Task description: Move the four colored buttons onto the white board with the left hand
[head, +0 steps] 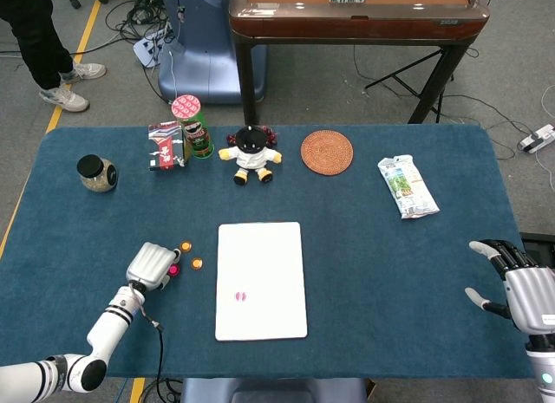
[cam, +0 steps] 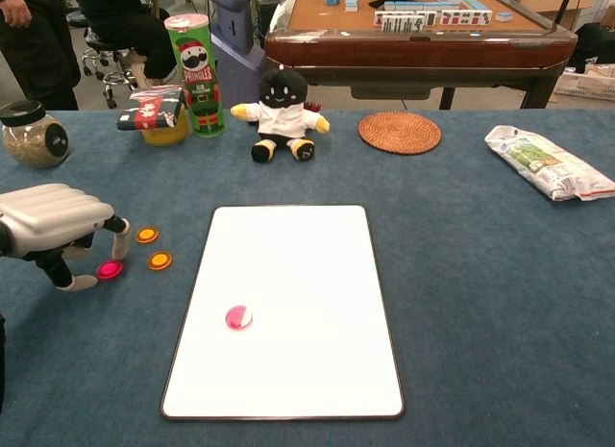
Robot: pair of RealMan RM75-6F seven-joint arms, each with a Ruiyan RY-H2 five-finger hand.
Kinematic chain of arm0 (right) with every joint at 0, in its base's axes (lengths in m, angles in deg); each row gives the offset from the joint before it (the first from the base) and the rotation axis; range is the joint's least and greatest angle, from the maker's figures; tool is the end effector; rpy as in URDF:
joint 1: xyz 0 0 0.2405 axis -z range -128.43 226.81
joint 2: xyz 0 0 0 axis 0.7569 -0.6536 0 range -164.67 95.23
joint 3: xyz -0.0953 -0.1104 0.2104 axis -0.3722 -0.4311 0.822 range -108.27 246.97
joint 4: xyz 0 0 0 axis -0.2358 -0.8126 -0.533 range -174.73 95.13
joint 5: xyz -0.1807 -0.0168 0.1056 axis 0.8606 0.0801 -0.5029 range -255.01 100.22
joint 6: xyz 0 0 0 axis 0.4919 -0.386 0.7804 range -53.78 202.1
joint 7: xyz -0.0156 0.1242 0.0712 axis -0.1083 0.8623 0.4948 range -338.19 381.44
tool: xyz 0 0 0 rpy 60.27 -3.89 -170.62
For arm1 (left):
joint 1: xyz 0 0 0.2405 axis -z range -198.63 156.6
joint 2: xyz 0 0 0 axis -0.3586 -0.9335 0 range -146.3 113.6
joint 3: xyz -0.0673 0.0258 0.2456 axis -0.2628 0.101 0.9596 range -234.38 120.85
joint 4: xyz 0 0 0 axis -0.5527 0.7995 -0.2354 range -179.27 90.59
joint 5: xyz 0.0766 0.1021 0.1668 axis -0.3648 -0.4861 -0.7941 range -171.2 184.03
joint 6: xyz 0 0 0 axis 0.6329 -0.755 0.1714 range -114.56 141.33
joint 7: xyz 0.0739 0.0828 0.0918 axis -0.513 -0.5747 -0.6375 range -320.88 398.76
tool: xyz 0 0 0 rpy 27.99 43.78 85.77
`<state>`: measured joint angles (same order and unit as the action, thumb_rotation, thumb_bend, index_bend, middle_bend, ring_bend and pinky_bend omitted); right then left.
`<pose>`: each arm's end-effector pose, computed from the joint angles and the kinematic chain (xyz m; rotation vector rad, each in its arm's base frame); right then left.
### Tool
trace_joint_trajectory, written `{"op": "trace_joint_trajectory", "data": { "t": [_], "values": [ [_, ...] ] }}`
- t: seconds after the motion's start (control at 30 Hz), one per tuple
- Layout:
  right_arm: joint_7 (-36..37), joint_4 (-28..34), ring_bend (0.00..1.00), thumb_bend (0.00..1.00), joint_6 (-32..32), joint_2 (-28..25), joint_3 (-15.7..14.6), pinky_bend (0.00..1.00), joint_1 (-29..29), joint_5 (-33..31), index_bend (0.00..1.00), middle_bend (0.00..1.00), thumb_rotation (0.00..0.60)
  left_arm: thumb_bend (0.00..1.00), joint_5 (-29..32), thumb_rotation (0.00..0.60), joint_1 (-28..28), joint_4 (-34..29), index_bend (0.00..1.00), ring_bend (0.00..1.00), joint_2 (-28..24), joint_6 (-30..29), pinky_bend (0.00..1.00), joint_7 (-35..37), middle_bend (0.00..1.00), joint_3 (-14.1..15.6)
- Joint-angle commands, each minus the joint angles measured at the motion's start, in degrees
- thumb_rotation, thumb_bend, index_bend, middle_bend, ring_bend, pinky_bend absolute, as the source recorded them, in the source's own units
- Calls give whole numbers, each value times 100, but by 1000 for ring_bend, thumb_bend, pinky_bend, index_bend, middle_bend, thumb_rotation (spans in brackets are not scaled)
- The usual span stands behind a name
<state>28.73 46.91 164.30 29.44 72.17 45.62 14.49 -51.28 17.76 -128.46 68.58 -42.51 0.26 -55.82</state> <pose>-0.3149 -0.1740 0.1732 1.4045 -0.8336 1.0180 -0.2305 0.3085 -0.0119 -1.9745 -0.7097 -0.4356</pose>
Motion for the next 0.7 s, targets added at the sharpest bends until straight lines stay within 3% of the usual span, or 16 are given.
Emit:
{"op": "trace_joint_trajectory", "data": {
  "t": [0.03, 0.7],
  "values": [
    [-7, 1, 201, 0, -4, 1, -1, 352, -1, -2, 254, 263, 600, 321, -5, 600, -3, 10, 518, 1000, 4, 6, 1000, 8, 1000, -5],
    [-9, 4, 201, 0, 3, -4, 1, 352, 1, -4, 255, 263, 600, 321, -67, 600, -14, 87, 560, 1000, 57, 35, 1000, 23, 1000, -36]
  ]
}}
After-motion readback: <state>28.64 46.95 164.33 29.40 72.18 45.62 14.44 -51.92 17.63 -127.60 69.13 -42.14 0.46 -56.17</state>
